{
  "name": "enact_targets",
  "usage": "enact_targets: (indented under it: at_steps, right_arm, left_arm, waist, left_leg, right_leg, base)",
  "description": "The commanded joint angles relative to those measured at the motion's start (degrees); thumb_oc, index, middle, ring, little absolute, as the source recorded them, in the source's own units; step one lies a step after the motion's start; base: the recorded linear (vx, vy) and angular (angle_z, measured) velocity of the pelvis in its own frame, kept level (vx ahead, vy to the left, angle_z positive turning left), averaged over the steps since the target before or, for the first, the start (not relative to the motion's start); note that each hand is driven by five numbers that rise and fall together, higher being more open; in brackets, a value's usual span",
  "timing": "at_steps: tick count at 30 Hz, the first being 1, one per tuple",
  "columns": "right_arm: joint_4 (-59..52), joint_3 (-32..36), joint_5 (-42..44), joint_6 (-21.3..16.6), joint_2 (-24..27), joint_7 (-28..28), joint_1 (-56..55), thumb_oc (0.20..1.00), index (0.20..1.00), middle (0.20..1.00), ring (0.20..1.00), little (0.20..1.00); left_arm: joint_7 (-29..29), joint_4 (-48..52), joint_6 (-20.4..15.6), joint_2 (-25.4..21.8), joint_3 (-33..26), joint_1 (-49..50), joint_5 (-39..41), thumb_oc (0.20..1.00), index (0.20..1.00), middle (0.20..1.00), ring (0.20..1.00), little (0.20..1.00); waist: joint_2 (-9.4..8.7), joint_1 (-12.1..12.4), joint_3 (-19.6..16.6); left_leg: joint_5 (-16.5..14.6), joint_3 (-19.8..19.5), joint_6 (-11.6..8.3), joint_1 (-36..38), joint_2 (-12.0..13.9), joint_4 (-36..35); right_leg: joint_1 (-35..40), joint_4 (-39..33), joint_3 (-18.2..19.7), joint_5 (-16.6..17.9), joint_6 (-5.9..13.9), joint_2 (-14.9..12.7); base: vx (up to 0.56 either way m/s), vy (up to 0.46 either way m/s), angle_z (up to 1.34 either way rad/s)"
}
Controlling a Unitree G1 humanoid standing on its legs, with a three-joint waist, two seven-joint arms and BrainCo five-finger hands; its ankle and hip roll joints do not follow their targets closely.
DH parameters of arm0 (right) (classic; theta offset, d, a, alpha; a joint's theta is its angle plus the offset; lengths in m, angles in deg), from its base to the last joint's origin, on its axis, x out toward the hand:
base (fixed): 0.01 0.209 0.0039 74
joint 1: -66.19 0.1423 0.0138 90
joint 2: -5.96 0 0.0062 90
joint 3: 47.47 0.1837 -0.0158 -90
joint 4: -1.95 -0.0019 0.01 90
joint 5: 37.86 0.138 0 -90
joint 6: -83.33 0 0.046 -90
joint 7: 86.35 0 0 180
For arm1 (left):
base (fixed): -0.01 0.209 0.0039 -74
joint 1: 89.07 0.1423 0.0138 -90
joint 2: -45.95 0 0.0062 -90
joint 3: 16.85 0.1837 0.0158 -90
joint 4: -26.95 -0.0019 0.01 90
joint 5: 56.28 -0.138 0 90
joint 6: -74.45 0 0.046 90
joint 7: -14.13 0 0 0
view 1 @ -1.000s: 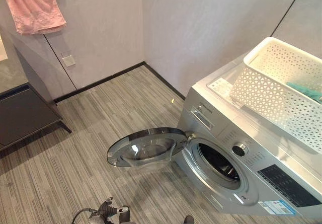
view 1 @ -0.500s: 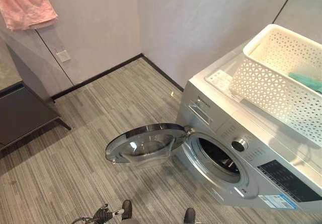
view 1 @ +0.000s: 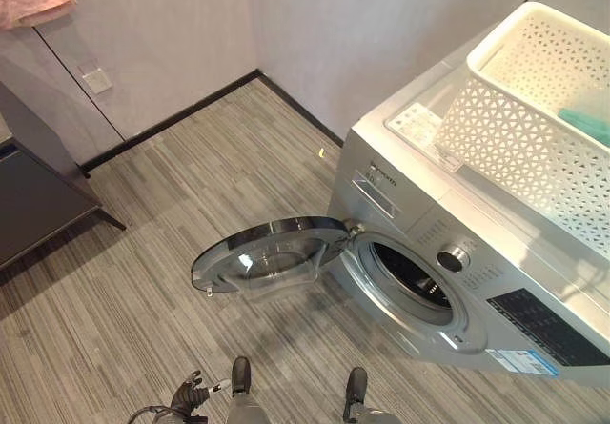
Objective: Grab the laundry basket,head to the washer,open it,put in the laundry and shut it.
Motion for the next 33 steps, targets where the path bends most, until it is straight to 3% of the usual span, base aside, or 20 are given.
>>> enact_targets:
  at_steps: [1,6,11,12,13,14,23,33]
  right_arm:
    - [-2.56,-3.45,2.20,-0.44,-2.77,-2.26,-4.96,1.000,1.000,1.000,1.000,1.000]
    - [-6.91,-2.10,4.65,0.18,-4.39,-6.94,-13.32,1.000,1.000,1.000,1.000,1.000]
    - [-5.92,-0.08,4.45,0.61,-7.24,-7.78,-17.10,1.000,1.000,1.000,1.000,1.000]
    - [-5.18,0.33,4.23,0.70,-7.69,-7.70,-17.04,0.624,0.624,0.624,0.624,0.624]
    - [-4.44,0.70,4.05,0.76,-8.18,-7.43,-16.69,0.460,0.460,0.460,0.460,0.460]
    - [-3.62,0.83,3.85,0.81,-8.61,-7.06,-16.07,0.200,0.200,0.200,0.200,0.200]
    - [-0.34,5.12,5.60,0.67,-8.33,1.62,-7.35,0.200,0.200,0.200,0.200,0.200]
    - [-1.28,18.62,15.36,-1.58,-6.14,15.08,-4.23,0.200,0.200,0.200,0.200,0.200]
  left_arm:
    - [1.13,3.35,-2.27,-1.62,0.02,-3.32,3.31,1.000,1.000,1.000,1.000,1.000]
    - [1.32,4.90,-3.19,-1.35,0.69,-3.51,4.08,1.000,1.000,1.000,1.000,1.000]
    - [0.96,6.51,-3.33,-1.12,2.32,-3.68,4.23,1.000,1.000,1.000,1.000,1.000]
    - [0.91,6.75,-3.30,-1.11,2.59,-3.75,4.00,1.000,1.000,1.000,1.000,1.000]
    - [1.01,6.68,-3.27,-1.17,2.65,-3.82,3.92,1.000,1.000,1.000,1.000,1.000]
    - [1.02,6.36,-3.18,-1.14,2.58,-3.91,4.01,1.000,1.000,1.000,1.000,1.000]
    - [2.22,2.12,-2.30,-0.85,1.73,-4.81,2.77,1.000,1.000,1.000,1.000,1.000]
    - [2.61,-0.87,-2.26,-1.35,1.45,-5.58,-1.12,1.000,1.000,1.000,1.000,1.000]
  waist:
    - [-1.45,1.73,6.76]
    - [-1.91,1.63,7.89]
    - [-1.45,1.61,8.25]
    - [-1.31,1.66,8.34]
    - [-1.19,1.69,8.45]
    - [-1.11,1.74,8.43]
    - [-1.24,1.11,7.66]
    - [-2.39,0.81,5.06]
  left_leg:
    - [7.01,-1.48,-1.94,5.84,2.45,0.38]
    - [7.46,-1.59,-2.04,5.20,2.78,0.38]
    - [5.91,-1.07,-1.52,5.83,2.71,0.38]
    - [5.64,-0.94,-1.48,5.89,2.67,0.38]
    - [5.34,-0.83,-1.38,5.92,2.57,0.38]
    - [5.39,-0.77,-1.42,5.93,2.55,0.38]
    - [3.57,0.24,-1.01,7.89,2.34,0.38]
    - [-0.54,0.08,-0.07,11.32,1.60,0.38]
  right_leg:
    - [-5.53,9.05,3.85,-4.54,2.63,-4.51]
    - [-5.61,8.00,3.91,-3.93,2.59,-4.14]
    - [-5.10,7.60,4.07,-3.77,2.71,-4.30]
    - [-5.09,7.47,4.10,-3.68,2.78,-4.37]
    - [-5.13,7.43,4.25,-3.59,2.85,-4.41]
    - [-5.19,7.39,4.32,-3.44,2.90,-4.49]
    - [-2.94,6.58,4.32,-3.11,3.34,-5.21]
    - [2.60,5.07,3.15,-3.30,4.16,-6.31]
  base:
    - [-0.01,-0.033,0.03]
    - [-0.01,-0.013,0.01]
    - [0.00,0.000,0.00]
    - [-0.03,0.021,0.00]
    - [-0.03,0.025,0.00]
    - [-0.03,0.026,0.00]
    - [-0.01,0.025,-0.04]
    - [0.01,0.009,0.05]
